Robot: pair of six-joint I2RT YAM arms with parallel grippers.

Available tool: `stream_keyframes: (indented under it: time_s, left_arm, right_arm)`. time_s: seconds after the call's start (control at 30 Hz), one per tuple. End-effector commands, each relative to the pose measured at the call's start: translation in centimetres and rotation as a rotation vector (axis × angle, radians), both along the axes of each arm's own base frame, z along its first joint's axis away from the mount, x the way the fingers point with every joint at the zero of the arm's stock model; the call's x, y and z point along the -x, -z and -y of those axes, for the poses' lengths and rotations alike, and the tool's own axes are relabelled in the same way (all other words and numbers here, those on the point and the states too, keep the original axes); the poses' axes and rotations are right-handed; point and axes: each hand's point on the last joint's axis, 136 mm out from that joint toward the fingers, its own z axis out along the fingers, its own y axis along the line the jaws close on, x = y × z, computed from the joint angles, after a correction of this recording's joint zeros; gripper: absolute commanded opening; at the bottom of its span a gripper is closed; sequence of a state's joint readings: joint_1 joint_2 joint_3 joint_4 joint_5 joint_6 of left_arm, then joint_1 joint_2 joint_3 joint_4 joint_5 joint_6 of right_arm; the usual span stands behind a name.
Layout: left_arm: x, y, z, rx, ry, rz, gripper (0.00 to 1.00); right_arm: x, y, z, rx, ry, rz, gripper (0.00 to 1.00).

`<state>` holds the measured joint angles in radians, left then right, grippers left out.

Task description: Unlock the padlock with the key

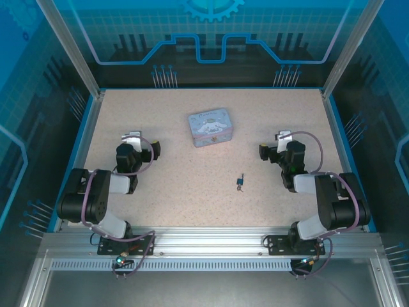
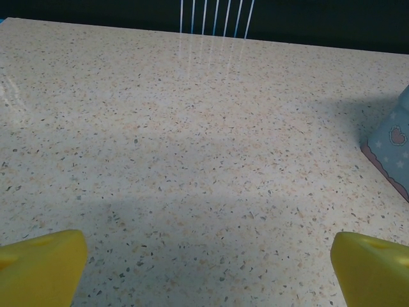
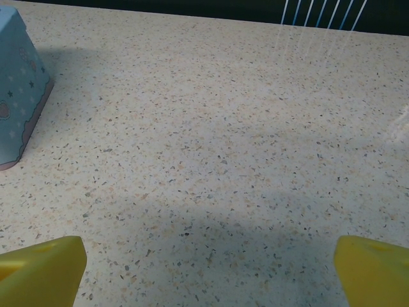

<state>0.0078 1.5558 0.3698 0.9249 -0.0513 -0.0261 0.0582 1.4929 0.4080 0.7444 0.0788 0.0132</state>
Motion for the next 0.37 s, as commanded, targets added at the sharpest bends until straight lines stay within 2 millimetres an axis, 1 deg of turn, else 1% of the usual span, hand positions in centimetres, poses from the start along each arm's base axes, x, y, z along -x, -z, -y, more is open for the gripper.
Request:
stream_keyframes:
  time_s: [0.0,0.33]
  left_arm:
    - [-0.23,-0.52,-0.29,-0.006,-0.002,0.015,0.99]
    - [-0.22,-0.49,-0.30,-0.006,-0.003,0.014,0.99]
  right_arm:
    - [-0.69,-0.73,-0.07,0.020,0.001,0.026,1.00]
    - [-0.71,-0.72,-0.06,0.020,0.001,0.024,1.00]
